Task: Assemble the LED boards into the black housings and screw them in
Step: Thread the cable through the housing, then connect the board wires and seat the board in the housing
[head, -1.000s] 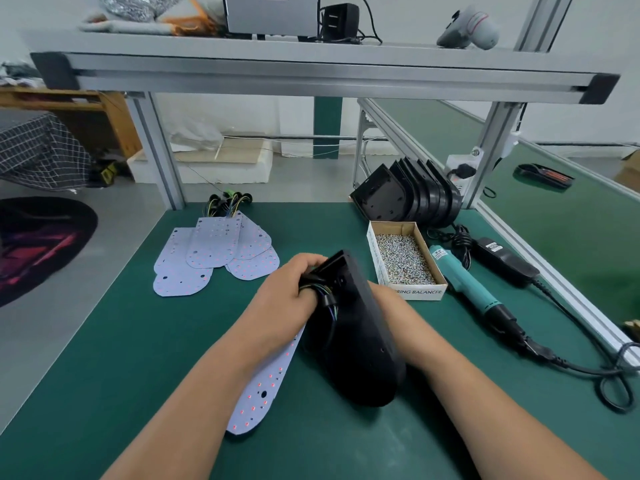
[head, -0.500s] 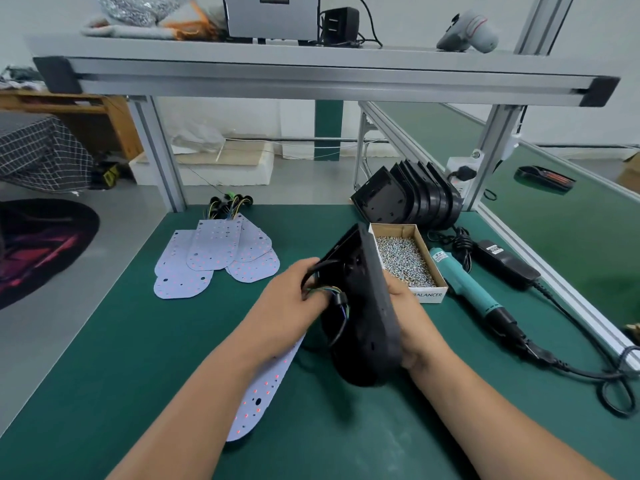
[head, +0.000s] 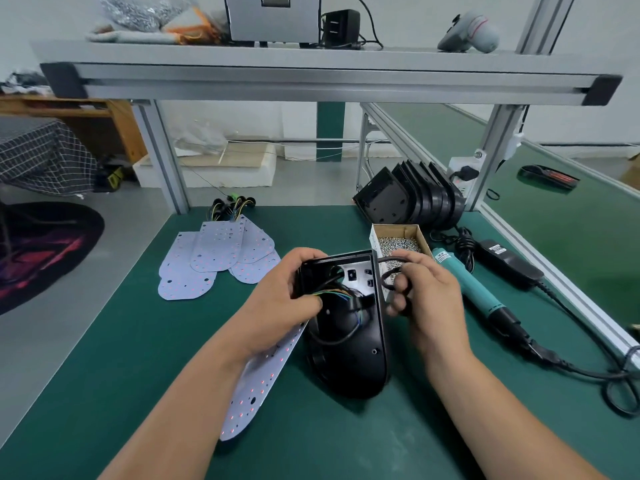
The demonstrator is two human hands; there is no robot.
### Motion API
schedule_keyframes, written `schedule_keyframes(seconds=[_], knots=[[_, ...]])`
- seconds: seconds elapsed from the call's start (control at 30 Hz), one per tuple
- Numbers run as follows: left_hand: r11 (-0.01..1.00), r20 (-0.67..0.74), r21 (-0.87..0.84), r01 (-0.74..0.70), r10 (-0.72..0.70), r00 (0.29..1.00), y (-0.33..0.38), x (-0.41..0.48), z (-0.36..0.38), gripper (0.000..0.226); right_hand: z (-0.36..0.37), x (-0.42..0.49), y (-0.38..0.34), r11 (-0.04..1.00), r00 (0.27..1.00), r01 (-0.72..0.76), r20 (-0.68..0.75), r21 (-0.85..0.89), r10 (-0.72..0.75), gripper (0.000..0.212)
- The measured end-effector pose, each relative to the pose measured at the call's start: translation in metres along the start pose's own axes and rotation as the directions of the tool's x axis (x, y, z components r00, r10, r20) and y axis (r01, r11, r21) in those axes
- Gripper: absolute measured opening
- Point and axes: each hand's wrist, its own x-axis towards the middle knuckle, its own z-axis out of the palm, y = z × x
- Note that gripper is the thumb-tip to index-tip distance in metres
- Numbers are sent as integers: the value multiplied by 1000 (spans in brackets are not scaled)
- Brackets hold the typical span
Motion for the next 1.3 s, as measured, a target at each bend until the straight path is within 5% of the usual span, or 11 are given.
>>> schedule_keyframes(seconds=[0.4, 0.57, 0.7, 0.77, 0.87, 1.03, 1.1, 1.2, 1.3], knots=[[983, 19, 163, -82, 80, 997, 0, 0, -3, 50, -13, 20, -12, 967, 982, -4, -183, 254, 52, 30], [987, -274, 157, 41, 3, 962, -5, 8, -3, 33, -13, 10, -9, 973, 962, -213, 155, -93, 225, 28], [988, -398, 132, 79, -20, 917, -13, 12, -14, 48, -18, 6, -11, 831, 903, -3, 355, -556, 241, 20], [983, -413, 147, 110, -40, 910, -17, 13, -19, 45, -22, 8, -12, 753, 884, 92, 402, -651, 240, 13], [970, -437, 181, 163, -70, 897, -23, 14, -26, 38, -30, 16, -15, 731, 939, 106, 309, -674, 149, 14], [977, -499, 174, 120, -17, 866, -22, 12, -43, 24, -51, 31, -32, 941, 997, 7, -70, -337, -33, 15], [972, -490, 192, 135, -24, 872, -22, 11, -42, 22, -54, 33, -37, 966, 992, 4, -118, -259, -35, 12], [960, -455, 226, 164, -45, 889, -23, 13, -29, 28, -36, 14, -25, 913, 983, -51, 140, -405, 118, 12], [948, -442, 269, 173, -39, 896, -21, 14, -18, 30, -8, -8, -5, 840, 862, -66, 392, -539, 320, 11]])
